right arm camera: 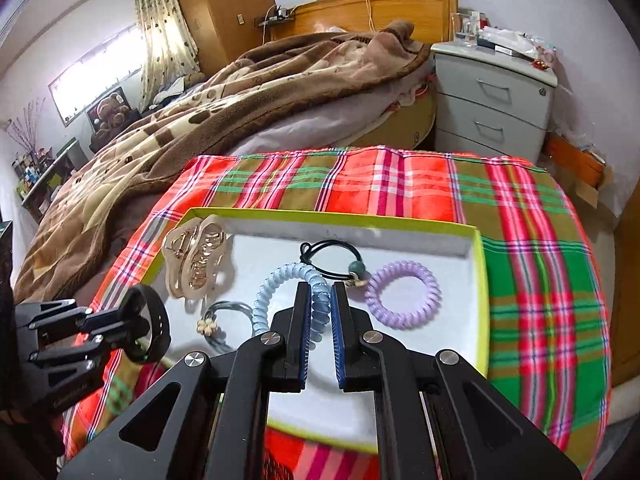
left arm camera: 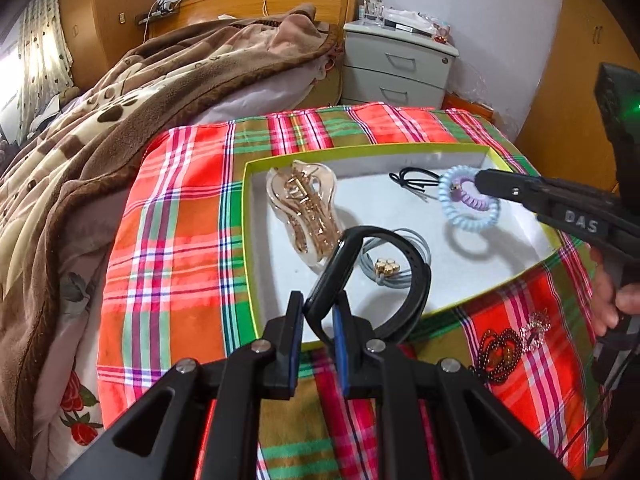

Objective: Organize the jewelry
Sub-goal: 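Carry the black band and white coil tie over the yellow box with both tools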

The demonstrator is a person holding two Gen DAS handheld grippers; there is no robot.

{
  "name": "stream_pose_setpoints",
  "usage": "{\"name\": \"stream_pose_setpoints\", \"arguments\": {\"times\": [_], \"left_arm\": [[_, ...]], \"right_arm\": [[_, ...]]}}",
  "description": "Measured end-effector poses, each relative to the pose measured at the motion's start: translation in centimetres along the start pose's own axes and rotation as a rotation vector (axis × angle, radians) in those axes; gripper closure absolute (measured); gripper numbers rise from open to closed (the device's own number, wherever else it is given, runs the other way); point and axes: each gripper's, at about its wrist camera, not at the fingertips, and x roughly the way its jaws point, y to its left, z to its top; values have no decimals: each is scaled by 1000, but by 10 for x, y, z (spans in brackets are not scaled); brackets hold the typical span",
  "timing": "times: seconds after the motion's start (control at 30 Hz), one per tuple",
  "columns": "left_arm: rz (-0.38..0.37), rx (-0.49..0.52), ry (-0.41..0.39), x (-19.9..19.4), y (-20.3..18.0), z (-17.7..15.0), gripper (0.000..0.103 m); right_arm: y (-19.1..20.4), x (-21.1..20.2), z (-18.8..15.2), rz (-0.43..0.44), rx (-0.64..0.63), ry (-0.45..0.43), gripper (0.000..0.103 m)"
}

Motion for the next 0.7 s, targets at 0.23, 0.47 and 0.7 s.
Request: {"name": "stream_pose_setpoints", "arguments": {"times": [0.23,0.47,0.7], "left_arm": [[-1,-10,0,4,2,9,88],[-17,-18,4,7,2,15,88],[-32,-31,-3,5,3,17,88]], "right_arm": [[8,21,13,16,4,19,93],[10,29,21,22,6,21,93],[4,29,24,17,20,14,93]]}}
